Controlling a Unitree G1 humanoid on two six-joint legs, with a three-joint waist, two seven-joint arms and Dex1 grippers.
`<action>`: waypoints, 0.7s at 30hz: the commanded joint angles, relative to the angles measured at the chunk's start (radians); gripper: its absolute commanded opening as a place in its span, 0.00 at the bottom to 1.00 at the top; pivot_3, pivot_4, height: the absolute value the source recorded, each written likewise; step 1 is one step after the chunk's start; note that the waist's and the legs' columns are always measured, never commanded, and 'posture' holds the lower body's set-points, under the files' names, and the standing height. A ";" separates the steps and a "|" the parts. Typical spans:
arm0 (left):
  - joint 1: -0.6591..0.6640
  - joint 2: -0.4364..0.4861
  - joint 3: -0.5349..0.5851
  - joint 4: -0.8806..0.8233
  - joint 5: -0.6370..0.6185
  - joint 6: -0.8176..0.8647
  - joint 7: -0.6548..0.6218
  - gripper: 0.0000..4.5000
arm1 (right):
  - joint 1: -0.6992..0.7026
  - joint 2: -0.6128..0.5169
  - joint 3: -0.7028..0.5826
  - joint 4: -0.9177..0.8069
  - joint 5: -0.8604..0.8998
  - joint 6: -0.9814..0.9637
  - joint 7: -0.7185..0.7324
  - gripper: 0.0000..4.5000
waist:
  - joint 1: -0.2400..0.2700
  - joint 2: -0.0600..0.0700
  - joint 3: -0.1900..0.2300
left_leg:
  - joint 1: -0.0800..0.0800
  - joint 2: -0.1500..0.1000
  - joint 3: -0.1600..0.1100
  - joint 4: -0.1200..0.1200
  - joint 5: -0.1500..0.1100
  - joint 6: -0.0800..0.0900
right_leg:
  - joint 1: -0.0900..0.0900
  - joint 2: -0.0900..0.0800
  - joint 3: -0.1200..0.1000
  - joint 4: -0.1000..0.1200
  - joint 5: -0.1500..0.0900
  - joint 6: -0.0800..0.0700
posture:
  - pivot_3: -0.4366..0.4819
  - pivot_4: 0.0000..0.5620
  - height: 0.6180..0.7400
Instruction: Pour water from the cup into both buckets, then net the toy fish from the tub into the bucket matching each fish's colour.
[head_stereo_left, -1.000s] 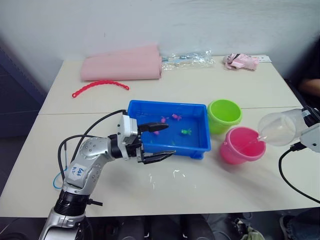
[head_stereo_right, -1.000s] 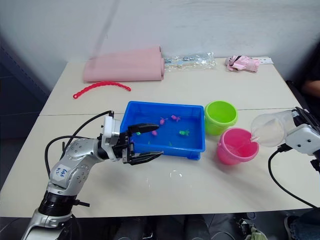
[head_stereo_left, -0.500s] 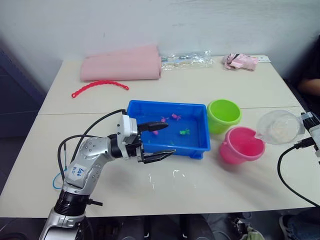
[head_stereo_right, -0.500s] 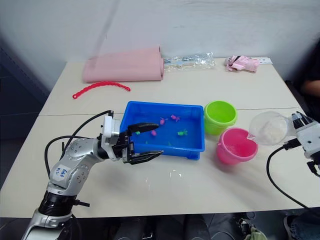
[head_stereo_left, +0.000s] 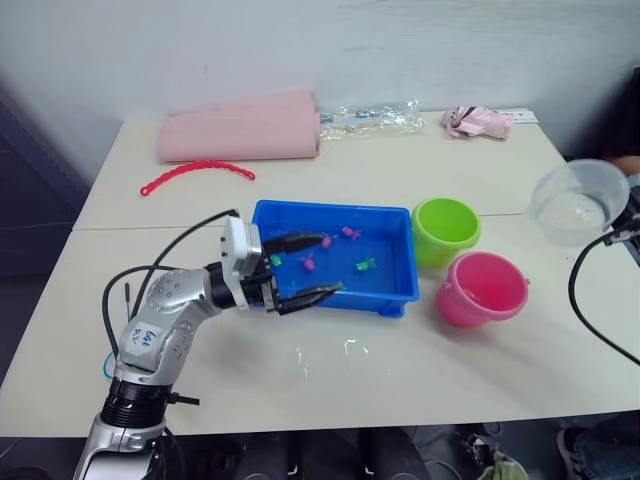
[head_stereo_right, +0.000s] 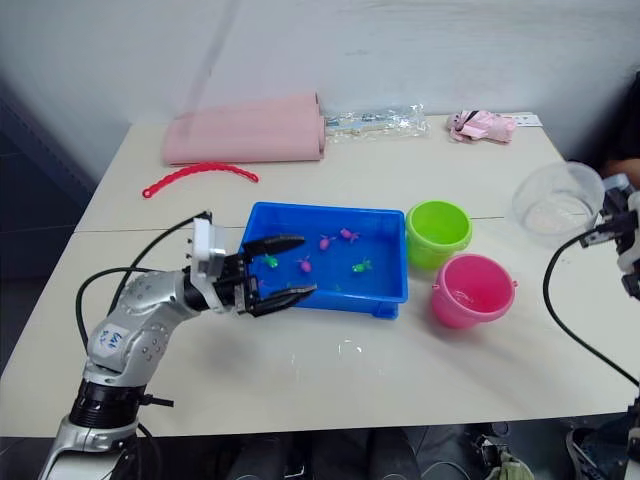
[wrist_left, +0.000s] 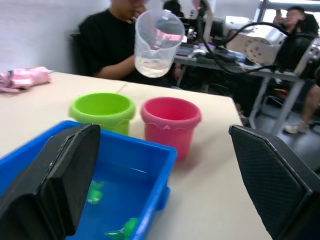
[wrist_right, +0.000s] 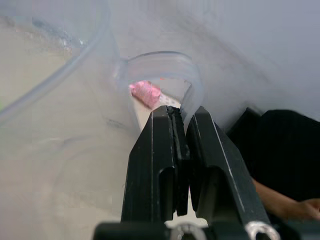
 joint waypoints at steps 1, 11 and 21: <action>-0.062 0.016 0.058 0.028 -0.038 0.024 0.016 1.00 | -0.103 -0.037 0.053 0.034 -0.046 0.038 -0.009 0.01 | -0.001 0.000 0.000 | 0.000 0.000 0.000 0.000 0.000 0.000 | -0.001 0.000 0.000 0.001 0.000 0.000 | 0.48 0.27 1.00; -0.096 -0.002 0.039 0.060 0.013 -0.017 0.020 1.00 | -0.306 -0.048 0.258 0.238 -0.285 -0.147 -0.055 0.01 | 0.001 0.000 0.000 | -0.012 -0.001 0.002 0.004 0.001 0.001 | -0.013 0.000 0.001 0.008 0.000 0.001 | 0.48 0.27 1.00; -0.072 -0.021 0.028 0.036 0.032 -0.035 0.052 1.00 | -0.417 -0.045 0.369 0.389 -0.476 -0.333 -0.207 0.01 | -0.003 0.000 0.000 | -0.013 0.000 0.002 0.005 0.001 0.000 | -0.014 0.001 0.001 0.008 0.000 0.001 | 0.48 0.27 1.00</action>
